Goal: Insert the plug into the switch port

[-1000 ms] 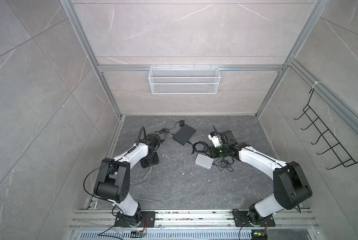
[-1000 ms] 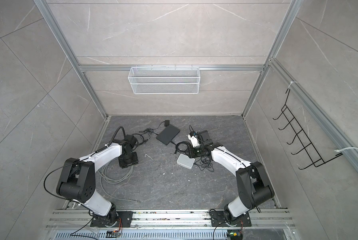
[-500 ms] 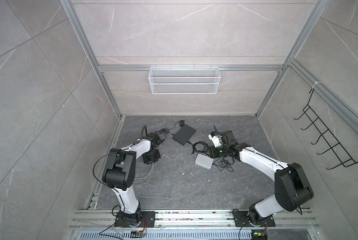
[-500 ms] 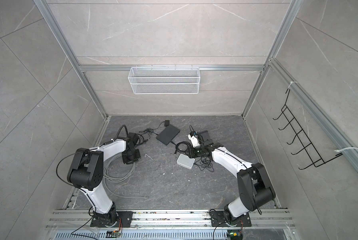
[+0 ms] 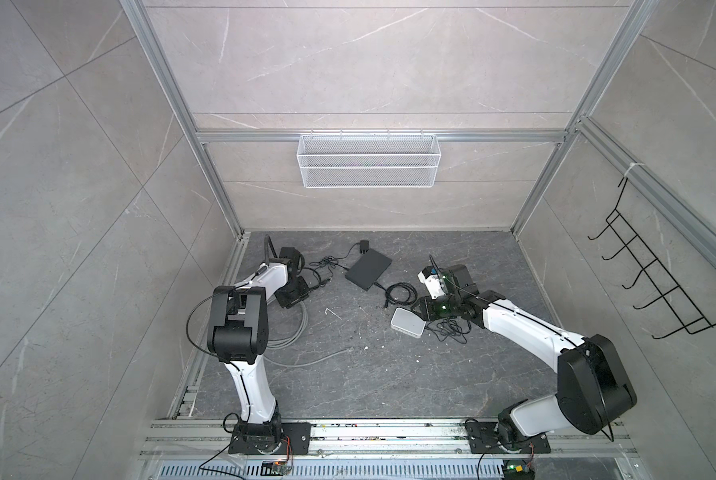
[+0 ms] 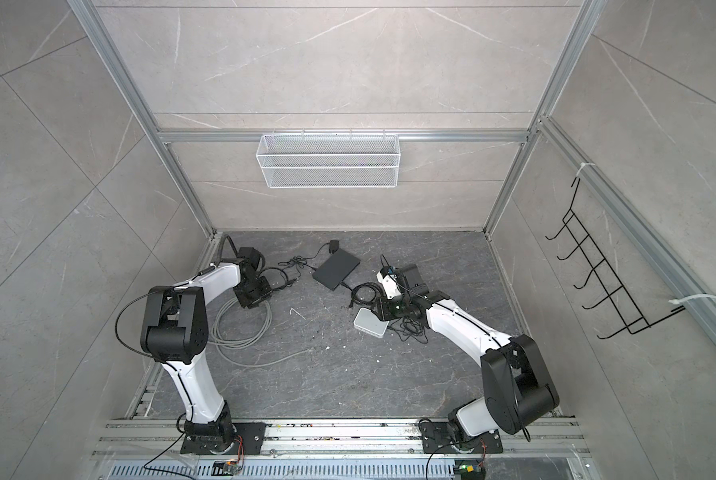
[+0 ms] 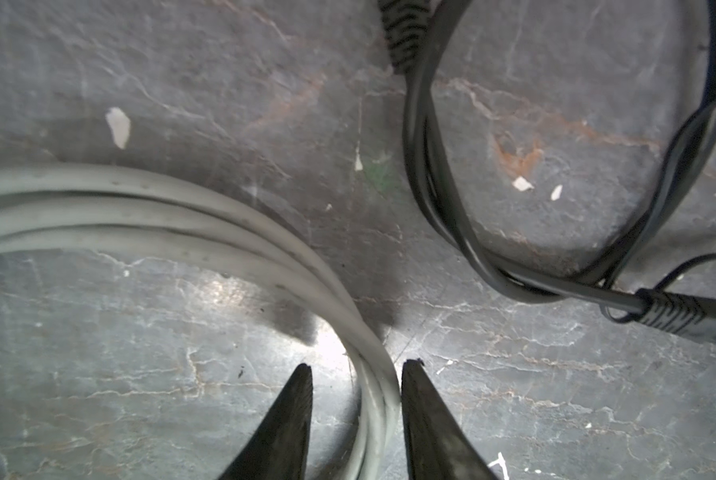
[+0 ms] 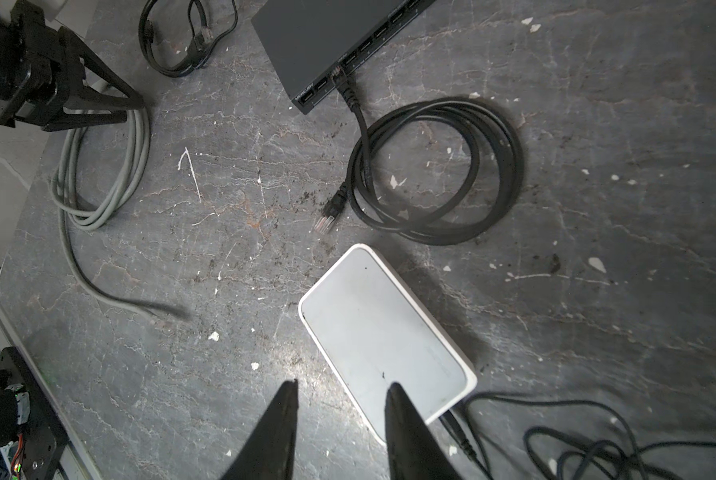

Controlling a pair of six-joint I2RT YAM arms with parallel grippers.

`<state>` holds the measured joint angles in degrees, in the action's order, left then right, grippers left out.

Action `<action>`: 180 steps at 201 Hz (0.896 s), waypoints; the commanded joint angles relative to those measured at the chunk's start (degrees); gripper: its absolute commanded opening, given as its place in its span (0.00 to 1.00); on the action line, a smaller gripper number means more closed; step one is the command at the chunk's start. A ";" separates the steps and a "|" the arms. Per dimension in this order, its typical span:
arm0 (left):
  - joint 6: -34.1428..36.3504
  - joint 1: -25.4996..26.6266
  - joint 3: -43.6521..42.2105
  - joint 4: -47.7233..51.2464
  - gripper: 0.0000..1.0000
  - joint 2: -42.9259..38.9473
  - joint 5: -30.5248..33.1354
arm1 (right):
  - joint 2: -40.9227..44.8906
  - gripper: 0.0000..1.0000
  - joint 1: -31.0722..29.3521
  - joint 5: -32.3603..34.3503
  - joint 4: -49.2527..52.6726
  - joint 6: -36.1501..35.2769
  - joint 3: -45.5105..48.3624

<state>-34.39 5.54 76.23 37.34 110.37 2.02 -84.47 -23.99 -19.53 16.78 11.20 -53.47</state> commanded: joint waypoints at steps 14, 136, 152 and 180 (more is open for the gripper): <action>11.01 0.88 -0.22 2.13 0.45 -7.99 -3.24 | 0.46 0.38 -0.34 1.08 3.38 -0.15 -0.59; 22.59 27.02 -25.28 -2.02 0.47 -28.00 -10.23 | -6.06 0.38 2.41 0.11 5.81 1.77 -5.94; 23.26 28.34 -26.28 -1.93 0.47 -27.96 -10.26 | -5.90 0.38 2.59 0.25 6.28 1.59 -5.83; 23.97 29.14 -27.44 -3.19 0.47 -27.10 -10.42 | -5.54 0.38 2.69 0.52 6.59 1.55 -5.42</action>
<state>-11.90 34.00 49.28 35.48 84.36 -8.01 -90.15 -21.50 -19.70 21.56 12.47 -57.78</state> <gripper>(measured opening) 0.468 0.383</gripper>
